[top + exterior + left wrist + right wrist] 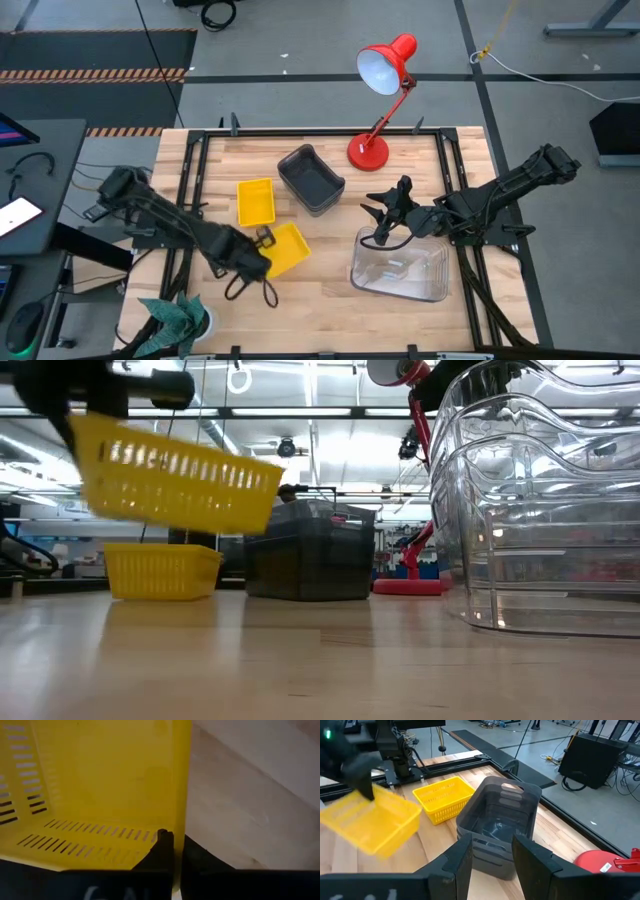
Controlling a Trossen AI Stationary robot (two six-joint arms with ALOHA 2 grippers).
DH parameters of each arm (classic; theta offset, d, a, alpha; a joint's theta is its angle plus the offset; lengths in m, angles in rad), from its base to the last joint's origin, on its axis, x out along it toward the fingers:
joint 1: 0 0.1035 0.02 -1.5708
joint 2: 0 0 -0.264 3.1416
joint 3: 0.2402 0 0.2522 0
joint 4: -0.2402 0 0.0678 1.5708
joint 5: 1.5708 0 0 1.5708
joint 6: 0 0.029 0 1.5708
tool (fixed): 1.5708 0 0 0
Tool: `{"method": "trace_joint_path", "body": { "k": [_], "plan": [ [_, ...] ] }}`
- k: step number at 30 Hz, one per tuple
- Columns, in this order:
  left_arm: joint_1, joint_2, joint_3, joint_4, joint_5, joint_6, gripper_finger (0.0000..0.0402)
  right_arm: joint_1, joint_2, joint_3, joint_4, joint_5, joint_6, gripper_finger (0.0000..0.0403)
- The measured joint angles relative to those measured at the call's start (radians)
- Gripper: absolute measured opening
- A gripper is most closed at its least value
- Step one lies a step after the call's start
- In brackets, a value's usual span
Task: Stack baskets by color
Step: Stack the yellow bin on the stacked yellow bins
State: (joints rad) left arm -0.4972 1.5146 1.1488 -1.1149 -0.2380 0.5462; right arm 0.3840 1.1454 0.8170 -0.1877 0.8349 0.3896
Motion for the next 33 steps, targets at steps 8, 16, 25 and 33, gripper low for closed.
{"method": "trace_joint_path", "body": {
  "k": [8, 16, 25, 33],
  "plan": [
    [0.079, -0.177, 0.001, -0.109, -0.006, -0.205, 0.0007, 0.000, 0.000, 0.000, -0.002, 0.000, 0.001, 0.0143],
    [0.205, -0.200, 0.001, -0.192, 0.045, -0.378, 0.0007, 0.000, 0.000, 0.000, 0.005, 0.000, 0.003, 0.0143],
    [0.377, -0.200, -0.099, -0.181, 0.152, -0.550, 0.0009, 0.000, 0.000, 0.000, 0.006, 0.000, 0.002, 0.0143],
    [0.468, -0.200, -0.186, -0.083, 0.115, -0.624, 0.0009, 0.000, 0.000, 0.000, 0.006, 0.000, 0.003, 0.0143]
  ]
}}
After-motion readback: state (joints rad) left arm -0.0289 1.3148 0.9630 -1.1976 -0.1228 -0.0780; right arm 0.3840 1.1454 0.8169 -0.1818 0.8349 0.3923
